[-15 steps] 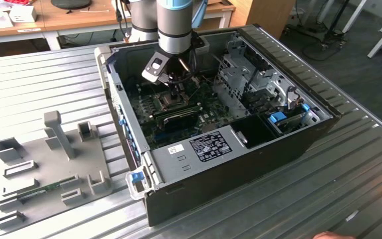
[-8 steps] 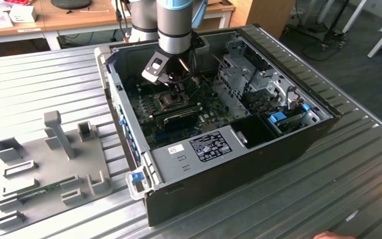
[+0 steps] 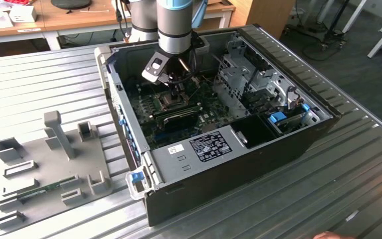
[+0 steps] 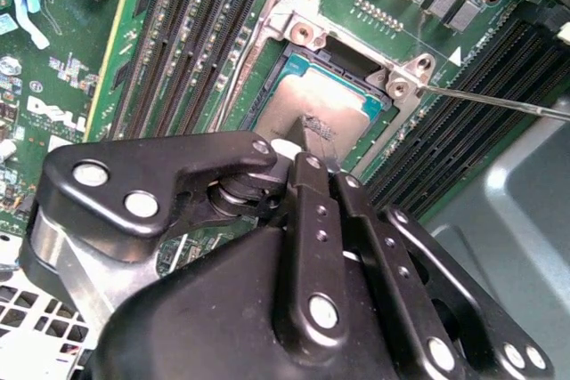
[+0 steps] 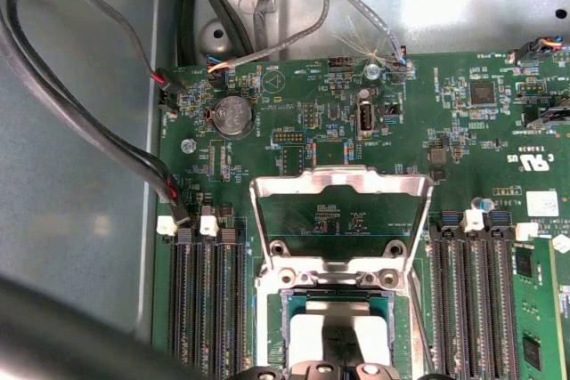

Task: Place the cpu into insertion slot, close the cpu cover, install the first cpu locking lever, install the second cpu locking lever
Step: 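Place the cpu into insertion slot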

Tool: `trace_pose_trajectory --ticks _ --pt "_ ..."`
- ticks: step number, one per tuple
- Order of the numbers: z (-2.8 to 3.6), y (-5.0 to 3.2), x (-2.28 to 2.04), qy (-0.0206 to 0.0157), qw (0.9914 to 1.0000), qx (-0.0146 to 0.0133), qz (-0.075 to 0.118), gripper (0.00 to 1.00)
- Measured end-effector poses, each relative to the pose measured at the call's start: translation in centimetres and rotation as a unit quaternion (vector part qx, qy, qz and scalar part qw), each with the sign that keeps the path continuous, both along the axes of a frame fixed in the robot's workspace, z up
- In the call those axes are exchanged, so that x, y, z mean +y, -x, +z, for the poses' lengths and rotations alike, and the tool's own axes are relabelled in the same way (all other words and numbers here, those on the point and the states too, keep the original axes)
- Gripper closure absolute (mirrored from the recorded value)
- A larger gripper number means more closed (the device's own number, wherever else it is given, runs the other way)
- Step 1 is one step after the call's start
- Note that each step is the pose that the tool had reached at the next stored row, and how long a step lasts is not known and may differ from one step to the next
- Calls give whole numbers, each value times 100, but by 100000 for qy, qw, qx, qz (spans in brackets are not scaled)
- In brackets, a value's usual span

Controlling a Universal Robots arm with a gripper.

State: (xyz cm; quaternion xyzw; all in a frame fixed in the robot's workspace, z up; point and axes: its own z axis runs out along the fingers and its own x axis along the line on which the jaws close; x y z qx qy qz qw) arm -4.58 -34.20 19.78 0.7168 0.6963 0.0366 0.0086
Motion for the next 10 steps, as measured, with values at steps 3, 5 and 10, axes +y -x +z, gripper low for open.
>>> trace_pose_trajectory --ticks 3,5,10 --pt "-1 0 0 -6 100000 -2 -3 89" --pt "-1 0 0 -4 100000 -3 -1 89" --pt "-2 0 0 -5 100000 -2 -2 89"
